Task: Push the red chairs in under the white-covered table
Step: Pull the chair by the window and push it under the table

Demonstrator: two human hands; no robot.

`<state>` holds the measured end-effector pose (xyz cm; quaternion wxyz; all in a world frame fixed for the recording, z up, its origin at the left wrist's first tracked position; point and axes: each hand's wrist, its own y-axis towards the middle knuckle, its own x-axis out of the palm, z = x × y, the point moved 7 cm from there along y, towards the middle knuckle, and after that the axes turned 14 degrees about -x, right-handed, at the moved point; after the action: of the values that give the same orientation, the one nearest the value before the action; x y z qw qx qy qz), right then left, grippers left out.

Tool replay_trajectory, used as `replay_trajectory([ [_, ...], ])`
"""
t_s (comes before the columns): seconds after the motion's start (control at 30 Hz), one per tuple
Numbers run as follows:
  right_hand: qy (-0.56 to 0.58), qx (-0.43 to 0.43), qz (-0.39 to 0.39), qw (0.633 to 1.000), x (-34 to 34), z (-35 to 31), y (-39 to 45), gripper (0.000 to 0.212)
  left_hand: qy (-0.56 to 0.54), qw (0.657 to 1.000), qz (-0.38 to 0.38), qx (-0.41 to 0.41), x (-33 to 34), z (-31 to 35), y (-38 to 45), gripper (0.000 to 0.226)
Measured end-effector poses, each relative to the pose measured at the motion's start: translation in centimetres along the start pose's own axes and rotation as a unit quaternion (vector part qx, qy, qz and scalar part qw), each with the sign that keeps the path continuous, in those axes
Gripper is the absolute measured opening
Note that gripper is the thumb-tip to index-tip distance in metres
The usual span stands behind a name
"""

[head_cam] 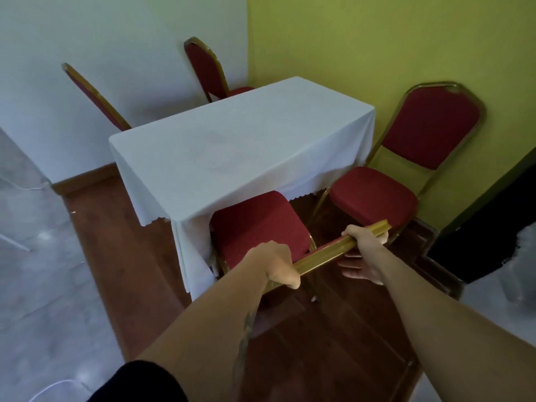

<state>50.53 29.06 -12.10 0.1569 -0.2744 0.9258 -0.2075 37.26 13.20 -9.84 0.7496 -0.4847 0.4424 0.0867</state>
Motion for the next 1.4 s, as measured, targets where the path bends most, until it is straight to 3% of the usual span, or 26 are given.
replay_trajectory([
  [0.07,-0.01,-0.003,-0.013,1.0,0.0,-0.6,0.6,0.088,-0.004,1.0,0.006,-0.004,-0.1,0.5,0.5,0.032],
  [0.17,-0.01,0.001,-0.022,1.0,-0.1,-1.3,1.9,0.076,-0.013,1.0,0.011,-0.01,-0.7,1.1,1.4,0.037],
  [0.23,-0.013,-0.003,-0.022,1.0,0.0,-1.9,3.1,0.084,-0.018,1.0,0.017,-0.011,-1.1,1.3,2.0,0.037],
  [0.37,-0.011,-0.008,-0.011,1.0,0.5,-3.2,5.1,0.096,-0.037,0.999,0.029,-0.011,-2.0,1.6,3.7,0.028],
  [0.8,-0.002,-0.026,-0.006,1.0,3.1,-6.7,11.8,0.099,-0.044,0.999,0.028,-0.001,-5.7,1.7,9.1,0.016],
  [1.1,-0.013,-0.028,-0.017,0.999,4.2,-7.9,14.2,0.088,-0.055,0.998,0.021,0.006,-7.2,1.6,10.9,0.027],
  [1.17,-0.026,-0.028,-0.024,0.999,4.2,-8.1,14.1,0.076,-0.053,0.999,0.007,0.005,-7.4,1.7,10.8,0.031],
  [1.23,-0.055,-0.029,-0.034,0.998,3.8,-8.3,14.0,0.063,-0.03,0.999,-0.031,0.005,-7.5,1.9,10.7,0.048],
  [1.3,-0.096,-0.036,-0.043,0.994,3.3,-8.5,13.8,0.064,-0.017,0.996,-0.086,0.009,-8.1,2.4,10.6,0.068],
  [1.4,-0.121,-0.063,-0.059,0.989,2.4,-9.0,13.7,0.071,-0.048,0.992,-0.104,0.047,-10.5,4.5,11.5,0.073],
])
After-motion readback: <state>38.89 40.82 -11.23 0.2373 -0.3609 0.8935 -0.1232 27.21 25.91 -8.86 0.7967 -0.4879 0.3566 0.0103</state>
